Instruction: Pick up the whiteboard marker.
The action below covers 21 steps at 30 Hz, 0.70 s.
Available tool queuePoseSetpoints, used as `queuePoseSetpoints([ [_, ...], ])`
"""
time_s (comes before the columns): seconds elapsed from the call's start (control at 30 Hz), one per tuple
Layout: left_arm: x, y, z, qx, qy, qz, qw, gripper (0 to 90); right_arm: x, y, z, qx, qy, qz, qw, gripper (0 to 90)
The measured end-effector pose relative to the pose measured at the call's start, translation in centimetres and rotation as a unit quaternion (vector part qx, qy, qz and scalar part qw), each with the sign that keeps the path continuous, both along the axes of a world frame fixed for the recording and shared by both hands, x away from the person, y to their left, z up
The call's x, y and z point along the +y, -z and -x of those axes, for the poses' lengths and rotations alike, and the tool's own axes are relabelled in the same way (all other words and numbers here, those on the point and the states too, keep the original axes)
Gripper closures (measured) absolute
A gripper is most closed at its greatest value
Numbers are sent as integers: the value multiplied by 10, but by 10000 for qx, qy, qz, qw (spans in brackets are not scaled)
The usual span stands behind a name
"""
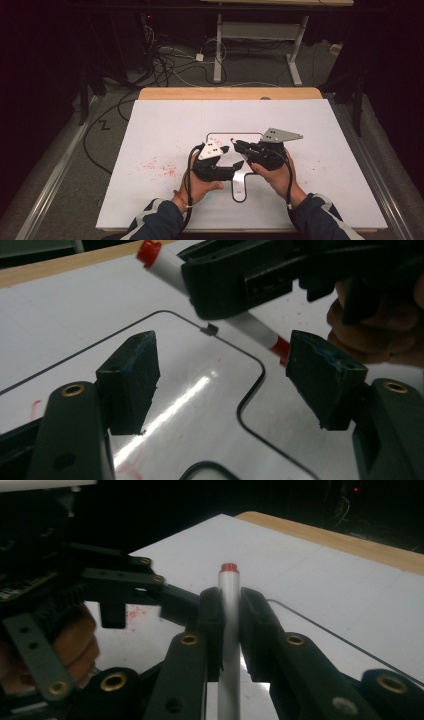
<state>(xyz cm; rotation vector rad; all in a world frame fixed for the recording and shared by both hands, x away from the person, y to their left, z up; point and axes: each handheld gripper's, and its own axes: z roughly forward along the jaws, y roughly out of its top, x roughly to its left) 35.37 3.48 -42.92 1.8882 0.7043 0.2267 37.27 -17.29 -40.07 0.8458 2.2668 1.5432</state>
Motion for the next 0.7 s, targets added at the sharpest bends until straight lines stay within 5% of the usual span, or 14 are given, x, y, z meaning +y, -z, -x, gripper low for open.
queuePoseSetpoints([
  [0.37, -14, 4, -2, 55, 35, 48, 10000, 456, 2, 0, 8, -203, -1, -210, 9996, 818],
  [0.7, -9, 3, -4, -157, 36, -311, 9994, 721, 5, 3, 16, -431, 31, 4, 9991, 818],
])
